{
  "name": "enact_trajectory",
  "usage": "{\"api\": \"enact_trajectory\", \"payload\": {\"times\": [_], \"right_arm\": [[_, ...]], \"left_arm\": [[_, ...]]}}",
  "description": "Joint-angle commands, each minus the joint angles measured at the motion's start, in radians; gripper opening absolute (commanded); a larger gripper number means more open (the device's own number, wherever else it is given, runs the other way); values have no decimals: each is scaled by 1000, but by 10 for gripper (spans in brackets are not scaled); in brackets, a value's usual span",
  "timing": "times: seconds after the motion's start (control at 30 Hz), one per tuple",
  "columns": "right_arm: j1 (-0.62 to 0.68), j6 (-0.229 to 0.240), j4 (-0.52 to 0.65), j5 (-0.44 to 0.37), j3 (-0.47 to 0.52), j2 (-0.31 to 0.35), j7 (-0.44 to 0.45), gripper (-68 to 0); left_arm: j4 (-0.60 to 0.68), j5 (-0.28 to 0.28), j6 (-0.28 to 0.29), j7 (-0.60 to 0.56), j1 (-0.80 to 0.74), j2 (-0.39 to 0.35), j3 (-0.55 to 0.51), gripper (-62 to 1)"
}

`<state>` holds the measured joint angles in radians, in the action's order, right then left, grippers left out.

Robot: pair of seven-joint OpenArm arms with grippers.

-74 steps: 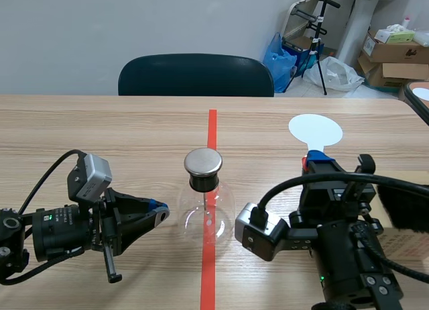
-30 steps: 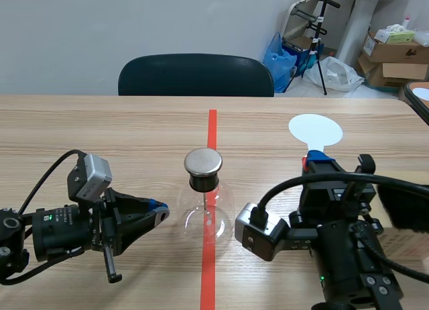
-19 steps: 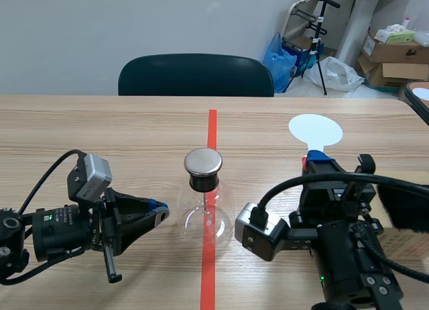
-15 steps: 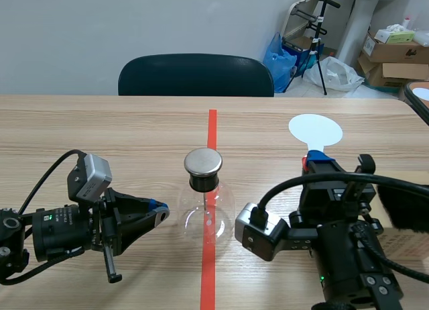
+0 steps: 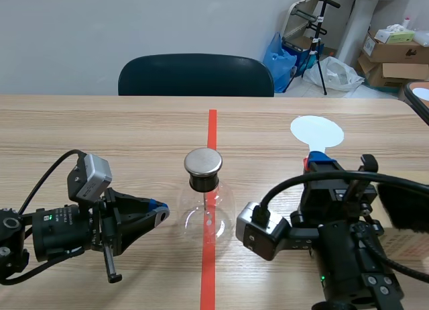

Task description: Do the electroscope experiment

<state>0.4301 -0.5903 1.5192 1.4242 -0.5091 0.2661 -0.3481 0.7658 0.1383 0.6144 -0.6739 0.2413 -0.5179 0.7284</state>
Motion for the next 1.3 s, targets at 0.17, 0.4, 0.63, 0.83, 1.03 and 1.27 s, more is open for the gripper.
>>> {"api": "enact_trajectory", "payload": {"times": [0.17,0.4,0.63,0.83,1.03,1.27], "right_arm": [[87,-56,65,10,122,-39,73,-664],[211,-147,111,10,274,-93,240,-664],[309,-193,112,-39,412,-150,416,-664],[347,-193,112,-154,520,-158,533,-657],[369,-193,111,-281,637,-159,682,-657],[369,-193,64,-433,757,-159,889,-657]], "left_arm": [[17,10,2,-14,5,5,2,-568],[17,10,2,-14,5,5,2,-568],[17,10,1,-14,5,5,2,-568],[17,11,2,-16,4,1,2,-569],[21,10,2,-174,-35,-41,0,-569],[102,11,1,-202,-133,-130,-46,-569]]}}
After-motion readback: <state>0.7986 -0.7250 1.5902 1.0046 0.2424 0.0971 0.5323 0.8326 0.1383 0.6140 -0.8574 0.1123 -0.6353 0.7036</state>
